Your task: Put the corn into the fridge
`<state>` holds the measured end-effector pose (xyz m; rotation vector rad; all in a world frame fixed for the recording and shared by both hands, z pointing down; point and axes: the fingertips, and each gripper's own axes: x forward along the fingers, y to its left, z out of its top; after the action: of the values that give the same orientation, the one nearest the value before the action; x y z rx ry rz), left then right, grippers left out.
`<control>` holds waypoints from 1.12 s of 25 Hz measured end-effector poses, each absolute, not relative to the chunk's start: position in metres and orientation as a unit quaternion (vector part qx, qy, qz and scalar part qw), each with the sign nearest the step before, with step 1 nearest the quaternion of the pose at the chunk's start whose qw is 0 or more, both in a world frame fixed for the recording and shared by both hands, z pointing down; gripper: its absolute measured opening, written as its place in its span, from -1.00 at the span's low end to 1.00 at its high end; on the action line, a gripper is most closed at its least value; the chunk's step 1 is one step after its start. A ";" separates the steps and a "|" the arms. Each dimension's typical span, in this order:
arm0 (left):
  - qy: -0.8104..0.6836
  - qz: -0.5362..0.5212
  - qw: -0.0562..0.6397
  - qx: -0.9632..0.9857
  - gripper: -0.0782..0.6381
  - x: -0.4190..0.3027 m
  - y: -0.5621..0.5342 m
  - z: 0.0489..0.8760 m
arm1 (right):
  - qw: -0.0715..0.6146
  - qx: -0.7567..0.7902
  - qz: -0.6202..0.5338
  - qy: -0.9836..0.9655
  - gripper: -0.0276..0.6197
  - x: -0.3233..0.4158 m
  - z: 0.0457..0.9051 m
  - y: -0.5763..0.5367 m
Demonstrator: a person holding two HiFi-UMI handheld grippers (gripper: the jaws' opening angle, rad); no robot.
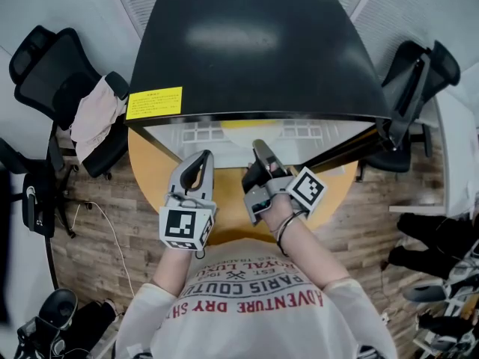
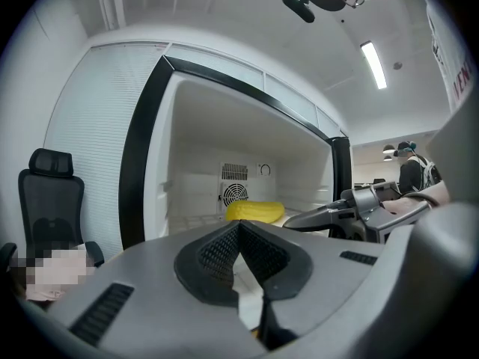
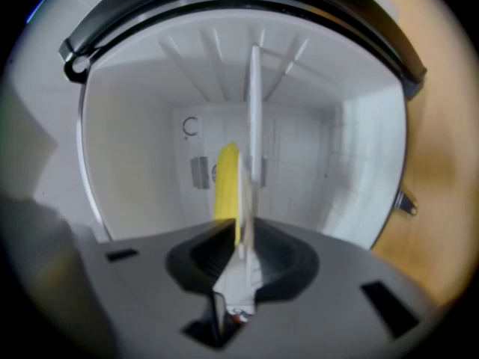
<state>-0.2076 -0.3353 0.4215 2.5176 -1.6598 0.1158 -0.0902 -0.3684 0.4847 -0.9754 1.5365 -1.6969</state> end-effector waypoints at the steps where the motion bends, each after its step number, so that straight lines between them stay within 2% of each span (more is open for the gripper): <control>1: -0.548 0.039 0.059 0.833 -0.71 -0.206 -0.334 0.421 | 0.319 -0.368 -0.643 0.591 -0.65 -0.092 0.481 -0.366; 4: -0.548 0.041 0.052 0.834 -0.71 -0.203 -0.330 0.418 | 0.312 -0.355 -0.638 0.607 -0.49 -0.098 0.472 -0.357; 7: -0.547 0.041 0.048 0.835 -0.71 -0.199 -0.325 0.416 | 0.286 -0.348 -0.631 0.632 -0.48 -0.103 0.469 -0.342; 9: -0.546 0.040 0.048 0.836 -0.71 -0.196 -0.321 0.415 | 0.246 -0.352 -0.615 0.661 -0.48 -0.108 0.472 -0.330; 10: -0.545 0.041 0.047 0.836 -0.71 -0.194 -0.319 0.415 | 0.225 -0.356 -0.611 0.670 -0.50 -0.110 0.475 -0.324; 12: -0.544 0.041 0.044 0.837 -0.71 -0.192 -0.314 0.414 | 0.189 -0.373 -0.607 0.676 -0.74 -0.109 0.483 -0.313; 13: -0.543 0.041 0.043 0.837 -0.71 -0.190 -0.312 0.413 | 0.172 -0.383 -0.594 0.686 -0.78 -0.107 0.484 -0.311; 15: -0.541 0.042 0.043 0.839 -0.71 -0.188 -0.309 0.412 | 0.135 -0.404 -0.513 0.745 -0.80 -0.103 0.475 -0.313; 19: -0.545 0.051 0.035 0.836 -0.71 -0.185 -0.305 0.410 | 0.023 -0.472 -0.205 0.857 -0.80 -0.084 0.438 -0.319; 21: -0.548 0.057 0.021 0.834 -0.71 -0.185 -0.305 0.408 | -0.012 -0.483 -0.087 0.871 -0.80 -0.081 0.417 -0.317; 24: -0.549 0.048 0.018 0.834 -0.71 -0.184 -0.305 0.405 | -0.041 -0.479 0.022 0.877 -0.80 -0.083 0.396 -0.314; 28: -0.553 0.041 0.012 0.832 -0.71 -0.184 -0.303 0.401 | -0.079 -0.468 0.088 0.876 -0.80 -0.083 0.394 -0.311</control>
<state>-0.1841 -0.3026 0.4012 2.5948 -1.7231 0.1266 -0.0831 -0.3111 0.3942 -1.5477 2.9001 0.2904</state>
